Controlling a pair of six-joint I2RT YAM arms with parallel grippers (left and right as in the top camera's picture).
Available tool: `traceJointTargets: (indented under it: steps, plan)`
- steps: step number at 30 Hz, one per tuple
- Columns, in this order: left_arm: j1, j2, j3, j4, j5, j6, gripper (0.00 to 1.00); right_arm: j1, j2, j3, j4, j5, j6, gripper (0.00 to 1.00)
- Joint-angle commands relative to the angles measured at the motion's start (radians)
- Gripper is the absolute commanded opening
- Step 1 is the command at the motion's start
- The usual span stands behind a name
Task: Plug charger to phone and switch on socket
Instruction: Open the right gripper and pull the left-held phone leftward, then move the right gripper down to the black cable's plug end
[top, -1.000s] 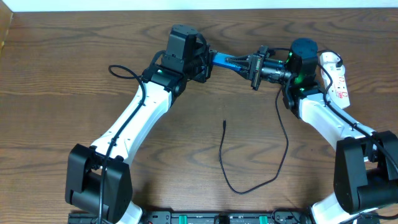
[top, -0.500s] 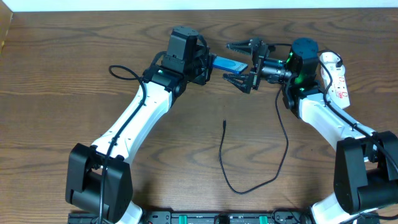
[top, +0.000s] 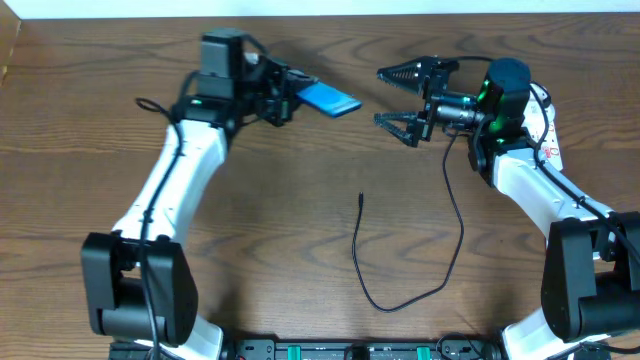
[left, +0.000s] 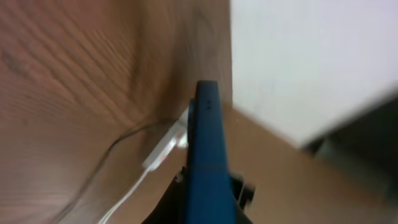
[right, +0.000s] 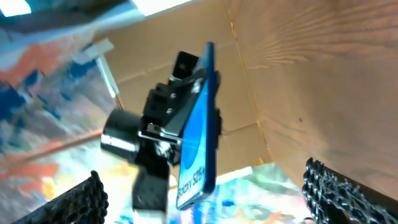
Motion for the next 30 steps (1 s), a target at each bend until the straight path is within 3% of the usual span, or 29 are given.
traceJointTargets:
  steps: [1, 7, 10, 15, 19, 30]
  plan:
    - [0.073, 0.002, 0.003, 0.006, 0.384, 0.43, 0.07, -0.002, -0.008, 0.018, 0.002, -0.048, -0.206, 0.99]
    - [0.147, 0.002, 0.003, 0.006, 0.647, 0.788, 0.07, 0.045, -0.008, 0.018, 0.002, -0.059, -0.366, 0.99]
    - [0.178, 0.002, 0.003, 0.006, 0.747, 0.881, 0.07, 0.084, -0.008, 0.018, 0.002, -0.066, -0.449, 0.99]
    - [0.227, 0.002, 0.003, 0.006, 0.796, 0.913, 0.08, 0.151, -0.008, 0.018, -0.011, -0.048, -0.563, 0.92]
    - [0.268, 0.002, 0.003, 0.006, 0.796, 0.94, 0.08, 0.212, -0.008, 0.018, -0.073, 0.041, -0.653, 0.92]
    - [0.386, 0.002, 0.003, 0.006, 0.796, 0.94, 0.08, 0.294, -0.009, 0.018, -0.542, 0.398, -0.924, 0.99]
